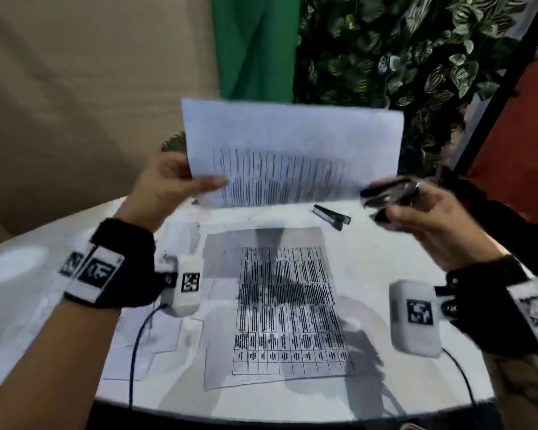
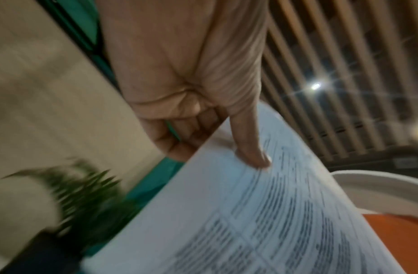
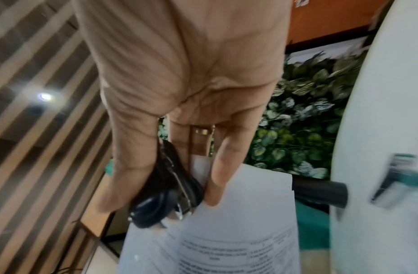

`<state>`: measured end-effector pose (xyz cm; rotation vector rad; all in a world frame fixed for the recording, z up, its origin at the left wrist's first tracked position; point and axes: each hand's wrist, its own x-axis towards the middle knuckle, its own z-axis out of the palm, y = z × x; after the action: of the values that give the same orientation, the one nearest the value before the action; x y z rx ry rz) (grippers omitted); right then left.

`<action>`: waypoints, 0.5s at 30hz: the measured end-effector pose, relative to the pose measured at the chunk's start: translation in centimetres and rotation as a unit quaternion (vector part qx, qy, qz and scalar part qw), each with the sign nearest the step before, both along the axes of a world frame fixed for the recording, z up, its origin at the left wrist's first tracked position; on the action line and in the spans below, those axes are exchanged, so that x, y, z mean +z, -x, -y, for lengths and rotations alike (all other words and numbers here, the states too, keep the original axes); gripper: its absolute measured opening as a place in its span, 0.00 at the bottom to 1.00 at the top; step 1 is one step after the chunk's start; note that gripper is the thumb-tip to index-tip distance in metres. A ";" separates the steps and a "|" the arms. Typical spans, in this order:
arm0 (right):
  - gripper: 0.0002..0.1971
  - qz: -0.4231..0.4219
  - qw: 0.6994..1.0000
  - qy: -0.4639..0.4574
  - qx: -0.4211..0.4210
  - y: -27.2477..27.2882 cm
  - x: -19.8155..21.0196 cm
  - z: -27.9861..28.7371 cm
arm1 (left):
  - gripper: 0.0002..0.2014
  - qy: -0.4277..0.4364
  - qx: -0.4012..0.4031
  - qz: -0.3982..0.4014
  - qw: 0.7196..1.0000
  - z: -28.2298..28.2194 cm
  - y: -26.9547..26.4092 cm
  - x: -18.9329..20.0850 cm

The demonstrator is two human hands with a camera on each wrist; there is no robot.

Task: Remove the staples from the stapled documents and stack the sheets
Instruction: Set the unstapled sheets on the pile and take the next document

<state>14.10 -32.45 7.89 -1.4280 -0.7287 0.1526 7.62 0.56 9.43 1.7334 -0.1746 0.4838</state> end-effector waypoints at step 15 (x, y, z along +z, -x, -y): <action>0.29 -0.131 0.991 -0.012 0.027 3.8 -5.4 -0.5 | 0.39 -0.340 0.219 0.008 0.915 4.5 3.2 -1.1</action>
<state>10.34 -31.99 2.50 -1.3358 -0.5505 0.3658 4.46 -3.93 8.34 2.4730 0.0510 0.8321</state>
